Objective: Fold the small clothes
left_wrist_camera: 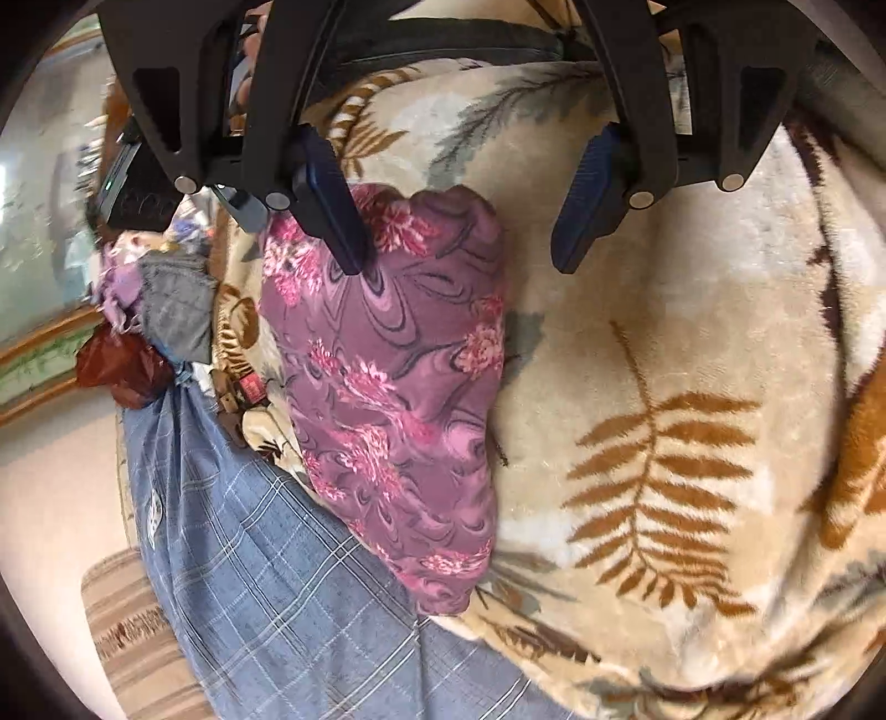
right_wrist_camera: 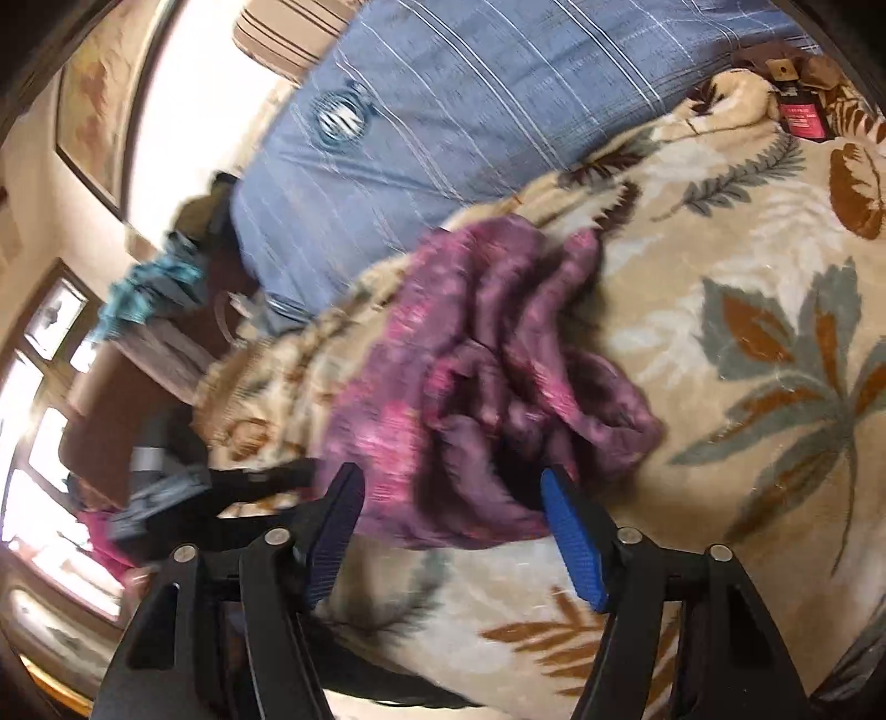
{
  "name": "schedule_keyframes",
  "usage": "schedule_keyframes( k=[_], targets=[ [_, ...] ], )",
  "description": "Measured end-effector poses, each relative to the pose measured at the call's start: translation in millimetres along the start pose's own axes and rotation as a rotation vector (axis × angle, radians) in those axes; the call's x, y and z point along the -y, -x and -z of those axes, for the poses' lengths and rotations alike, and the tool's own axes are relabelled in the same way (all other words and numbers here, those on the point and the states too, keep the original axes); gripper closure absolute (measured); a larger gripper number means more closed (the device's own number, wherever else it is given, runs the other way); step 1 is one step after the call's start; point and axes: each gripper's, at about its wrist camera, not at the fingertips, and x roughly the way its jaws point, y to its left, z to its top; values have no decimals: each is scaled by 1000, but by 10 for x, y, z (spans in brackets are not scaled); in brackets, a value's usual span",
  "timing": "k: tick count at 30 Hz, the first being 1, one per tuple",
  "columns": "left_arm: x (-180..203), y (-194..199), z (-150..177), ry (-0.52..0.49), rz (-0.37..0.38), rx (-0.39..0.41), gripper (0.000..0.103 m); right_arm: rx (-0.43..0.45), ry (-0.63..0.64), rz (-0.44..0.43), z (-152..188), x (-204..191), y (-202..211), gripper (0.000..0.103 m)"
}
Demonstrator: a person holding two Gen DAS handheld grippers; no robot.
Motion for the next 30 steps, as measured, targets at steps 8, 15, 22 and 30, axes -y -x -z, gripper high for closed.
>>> schedule_keyframes(
  k=[8, 15, 22, 30],
  targets=[
    [-91, -235, 8, 21, -37, -63, 26, 8, 76, 37, -75, -222, 111, 97],
    [71, -182, 60, -52, -104, 0, 25, -2, -38, 115, -137, 269, 75, 97],
    [225, 84, 268, -167, -242, 150, 25, 73, -1, 49, -122, 157, 221, 53],
    [225, 179, 440, -184, -298, 189, 25, 165, 102, -5, -54, -148, 498, 39]
  ],
)
